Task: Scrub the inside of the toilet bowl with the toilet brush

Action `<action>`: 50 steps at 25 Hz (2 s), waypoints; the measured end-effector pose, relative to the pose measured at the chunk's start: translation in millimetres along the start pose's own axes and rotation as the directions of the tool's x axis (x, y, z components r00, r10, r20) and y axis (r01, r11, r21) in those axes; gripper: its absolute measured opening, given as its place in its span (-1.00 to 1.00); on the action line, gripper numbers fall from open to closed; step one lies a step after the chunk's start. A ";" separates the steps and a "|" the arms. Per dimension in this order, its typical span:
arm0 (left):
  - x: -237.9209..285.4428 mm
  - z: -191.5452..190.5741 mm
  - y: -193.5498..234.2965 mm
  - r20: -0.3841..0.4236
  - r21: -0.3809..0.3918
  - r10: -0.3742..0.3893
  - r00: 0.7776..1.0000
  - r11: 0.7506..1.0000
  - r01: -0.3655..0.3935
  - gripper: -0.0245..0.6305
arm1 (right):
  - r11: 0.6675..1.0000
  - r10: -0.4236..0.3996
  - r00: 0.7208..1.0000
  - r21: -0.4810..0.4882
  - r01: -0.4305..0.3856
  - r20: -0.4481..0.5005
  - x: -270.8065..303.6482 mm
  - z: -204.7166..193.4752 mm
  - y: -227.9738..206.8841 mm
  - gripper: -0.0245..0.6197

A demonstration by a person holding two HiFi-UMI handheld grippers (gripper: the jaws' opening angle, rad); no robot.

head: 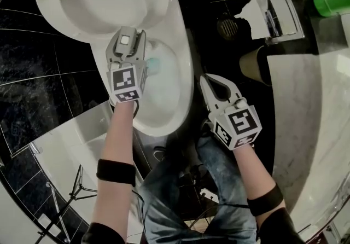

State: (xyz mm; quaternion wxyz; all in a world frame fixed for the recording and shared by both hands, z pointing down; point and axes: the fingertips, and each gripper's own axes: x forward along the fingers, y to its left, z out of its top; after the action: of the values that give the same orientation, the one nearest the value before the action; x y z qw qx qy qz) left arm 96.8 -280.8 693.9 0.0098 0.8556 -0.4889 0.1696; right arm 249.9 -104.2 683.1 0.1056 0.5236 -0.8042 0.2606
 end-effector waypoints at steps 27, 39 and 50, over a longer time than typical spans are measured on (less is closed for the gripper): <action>-217.4 -66.7 -22.6 -0.184 -0.135 -0.181 0.966 0.978 0.158 -0.18 | 0.997 0.081 0.993 -0.002 -0.081 -0.083 -7.2 20.7 116.1 -0.90; -183.7 -27.6 -118.3 -0.127 -0.277 -0.302 0.945 0.925 0.258 -0.18 | 0.998 -0.027 0.999 0.051 0.029 -0.043 -41.7 22.6 58.1 -0.90; -87.4 -5.2 -131.5 -0.080 -0.224 -0.266 0.961 0.944 0.243 -0.18 | 0.995 -0.067 0.998 0.079 0.066 0.012 -41.5 28.5 0.3 -0.91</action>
State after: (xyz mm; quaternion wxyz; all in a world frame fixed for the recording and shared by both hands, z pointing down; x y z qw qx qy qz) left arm 165.2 -138.5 692.3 0.1498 0.8951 -0.3882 0.1603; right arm 270.3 -86.5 640.6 0.0876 0.5558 -0.7763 0.2843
